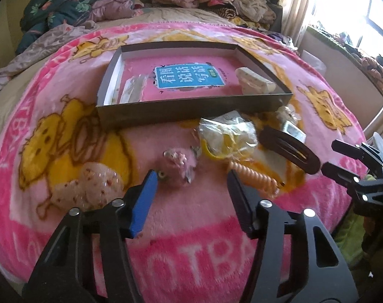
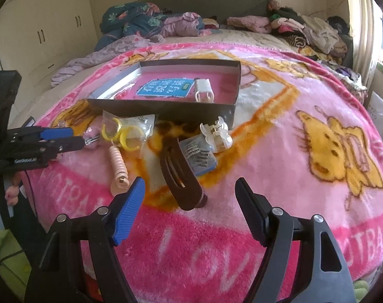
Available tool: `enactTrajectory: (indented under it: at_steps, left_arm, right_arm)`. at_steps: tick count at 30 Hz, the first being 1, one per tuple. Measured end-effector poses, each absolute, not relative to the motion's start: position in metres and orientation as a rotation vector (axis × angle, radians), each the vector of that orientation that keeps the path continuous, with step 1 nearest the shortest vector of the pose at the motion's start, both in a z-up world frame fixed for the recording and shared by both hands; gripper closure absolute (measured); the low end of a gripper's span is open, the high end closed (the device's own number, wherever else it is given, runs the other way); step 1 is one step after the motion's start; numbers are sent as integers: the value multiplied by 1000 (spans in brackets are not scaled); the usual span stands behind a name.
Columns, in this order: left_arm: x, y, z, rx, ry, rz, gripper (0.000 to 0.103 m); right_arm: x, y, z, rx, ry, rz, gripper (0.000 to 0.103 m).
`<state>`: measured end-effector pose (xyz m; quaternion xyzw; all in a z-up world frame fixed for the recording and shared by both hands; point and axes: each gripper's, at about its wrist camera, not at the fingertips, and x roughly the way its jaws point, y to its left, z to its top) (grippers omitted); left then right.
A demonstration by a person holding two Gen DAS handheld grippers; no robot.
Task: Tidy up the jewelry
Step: 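Grasp brown hair clip with right tool while left tool grasps pink pom-pom tie, then carry brown hair clip into the tray box while left tool carries the pom-pom tie there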
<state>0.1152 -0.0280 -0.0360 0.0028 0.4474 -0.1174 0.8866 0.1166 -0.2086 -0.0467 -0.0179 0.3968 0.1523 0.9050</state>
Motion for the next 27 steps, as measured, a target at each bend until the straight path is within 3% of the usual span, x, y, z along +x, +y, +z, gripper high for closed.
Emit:
enactTrajectory:
  at_steps: [9, 17, 27]
  left_arm:
    - [135, -25, -52, 4, 983, -233, 57]
    - [142, -22, -56, -11, 995, -229, 73]
    - [141, -21, -54, -23, 987, -239, 76]
  right_arm:
    - [140, -196, -72, -76, 893, 340, 36]
    - [145, -181, -84, -142, 881, 366, 67]
    - [130, -190, -71, -49, 864, 432, 72]
